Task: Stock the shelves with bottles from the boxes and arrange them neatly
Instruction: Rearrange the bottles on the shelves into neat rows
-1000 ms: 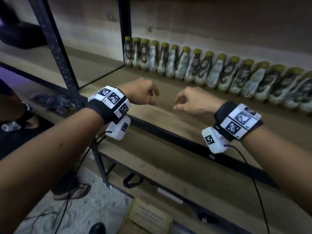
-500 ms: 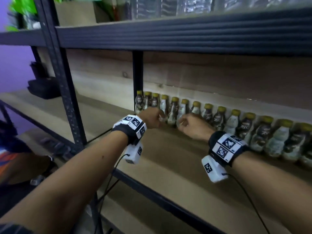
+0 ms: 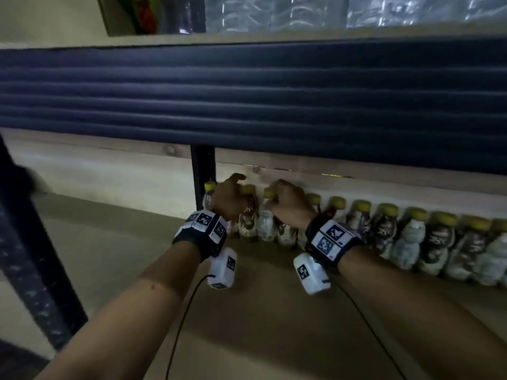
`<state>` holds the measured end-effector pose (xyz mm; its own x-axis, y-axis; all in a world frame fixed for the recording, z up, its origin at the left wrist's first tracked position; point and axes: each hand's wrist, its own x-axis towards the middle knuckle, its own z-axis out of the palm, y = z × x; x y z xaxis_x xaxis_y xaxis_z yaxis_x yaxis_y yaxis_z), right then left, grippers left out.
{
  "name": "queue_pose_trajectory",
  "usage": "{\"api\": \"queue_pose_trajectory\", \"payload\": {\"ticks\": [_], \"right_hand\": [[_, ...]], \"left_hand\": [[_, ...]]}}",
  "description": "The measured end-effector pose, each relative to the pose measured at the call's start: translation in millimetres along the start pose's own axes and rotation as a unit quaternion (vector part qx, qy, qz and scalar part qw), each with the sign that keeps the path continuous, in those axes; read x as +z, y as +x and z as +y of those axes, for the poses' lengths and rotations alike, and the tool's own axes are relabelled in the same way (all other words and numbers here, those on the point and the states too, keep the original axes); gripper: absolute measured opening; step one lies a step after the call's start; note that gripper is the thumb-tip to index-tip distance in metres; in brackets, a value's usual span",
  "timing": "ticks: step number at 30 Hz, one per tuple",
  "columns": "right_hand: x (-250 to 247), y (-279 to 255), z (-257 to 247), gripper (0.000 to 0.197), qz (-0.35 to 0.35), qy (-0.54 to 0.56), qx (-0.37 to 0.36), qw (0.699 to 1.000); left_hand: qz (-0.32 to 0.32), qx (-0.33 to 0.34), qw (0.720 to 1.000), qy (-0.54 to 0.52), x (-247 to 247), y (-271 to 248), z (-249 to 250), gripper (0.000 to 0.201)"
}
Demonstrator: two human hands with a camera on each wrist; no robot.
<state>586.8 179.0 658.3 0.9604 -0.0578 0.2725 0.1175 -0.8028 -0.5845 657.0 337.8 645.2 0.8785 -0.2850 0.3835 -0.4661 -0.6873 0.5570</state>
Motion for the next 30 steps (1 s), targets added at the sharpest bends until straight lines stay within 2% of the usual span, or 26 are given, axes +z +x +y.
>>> {"api": "queue_pose_trajectory", "payload": {"ticks": [4,6,10,15,17,20,21,25,30], "right_hand": [[16,15,-7,0.052,0.026,-0.03,0.032,0.999],[19,19,-7,0.059,0.026,-0.032,0.048,0.998],[22,21,0,0.064,0.014,-0.048,0.053,0.997],[34,14,13,0.07,0.046,-0.057,0.041,0.996],[38,9,16,0.066,0.062,-0.048,0.03,0.996],[44,1,19,0.043,0.075,-0.055,-0.007,0.996],[46,-2,19,0.036,0.079,-0.057,-0.02,0.995],[52,-16,20,0.021,0.096,-0.031,-0.06,0.993],[55,-23,23,0.024,0.101,0.02,-0.044,0.994]], "left_hand": [[0.039,-0.011,0.993,-0.108,11,11,-20,0.055],[0.051,-0.012,0.992,-0.115,17,13,-26,0.055],[0.04,0.001,0.993,-0.112,26,10,-29,0.051],[0.031,-0.019,0.986,-0.164,29,4,-29,0.068],[0.039,-0.009,0.985,-0.167,27,0,-27,0.061],[0.051,0.018,0.989,-0.139,29,-9,-29,0.019],[0.041,0.016,0.99,-0.134,31,-11,-33,0.013],[0.013,-0.013,0.979,-0.202,39,-20,-48,0.019],[0.008,-0.011,0.97,-0.243,44,-25,-54,0.022]]}}
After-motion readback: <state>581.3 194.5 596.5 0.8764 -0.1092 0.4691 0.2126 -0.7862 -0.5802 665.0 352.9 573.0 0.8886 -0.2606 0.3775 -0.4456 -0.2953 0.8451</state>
